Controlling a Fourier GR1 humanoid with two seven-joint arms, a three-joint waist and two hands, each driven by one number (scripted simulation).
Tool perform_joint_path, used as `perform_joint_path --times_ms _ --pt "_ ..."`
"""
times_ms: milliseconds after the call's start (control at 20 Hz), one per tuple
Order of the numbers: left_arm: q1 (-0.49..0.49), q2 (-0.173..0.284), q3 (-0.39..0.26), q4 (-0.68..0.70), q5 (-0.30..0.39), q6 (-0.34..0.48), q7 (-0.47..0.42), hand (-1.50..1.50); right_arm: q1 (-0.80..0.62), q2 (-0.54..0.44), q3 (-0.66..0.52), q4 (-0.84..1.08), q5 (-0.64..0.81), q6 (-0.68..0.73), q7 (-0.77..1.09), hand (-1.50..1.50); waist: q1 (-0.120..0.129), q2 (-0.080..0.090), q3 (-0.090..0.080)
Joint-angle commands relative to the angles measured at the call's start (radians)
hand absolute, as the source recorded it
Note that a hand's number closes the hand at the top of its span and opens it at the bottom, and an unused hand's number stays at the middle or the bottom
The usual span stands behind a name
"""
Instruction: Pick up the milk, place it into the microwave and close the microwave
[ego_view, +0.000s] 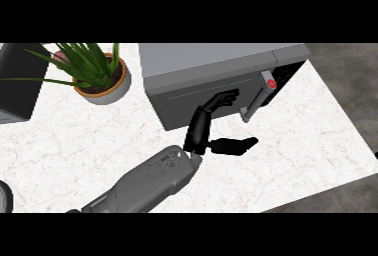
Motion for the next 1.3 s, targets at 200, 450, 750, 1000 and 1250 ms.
perform_joint_path --times_ms 200,450,750,1000,1250 --pt "-0.066 0.000 0.059 0.006 0.114 0.058 -0.038 -1.50 -0.103 -0.086 -0.071 0.012 0.079 -0.033 0.001 1.50 -0.005 0.021 0.001" --pt "-0.071 0.000 0.057 0.030 0.158 0.074 -0.073 -1.50 -0.130 -0.095 -0.066 0.029 0.102 -0.044 0.006 1.50 0.004 0.027 0.003" --pt "-0.083 0.000 0.039 0.051 0.201 0.068 -0.098 -1.50 -0.179 -0.122 -0.078 0.051 0.095 -0.042 0.011 1.50 -0.008 0.034 0.003" --pt "-0.086 0.000 0.037 0.070 0.229 0.060 -0.128 -1.50 -0.209 -0.134 -0.088 0.078 0.092 -0.046 0.013 1.50 -0.010 0.035 0.004" --pt "-0.088 0.000 0.016 0.045 0.247 0.052 -0.152 -1.50 -0.214 0.000 0.002 0.163 -0.112 -0.012 0.045 -1.50 0.007 0.048 0.012"
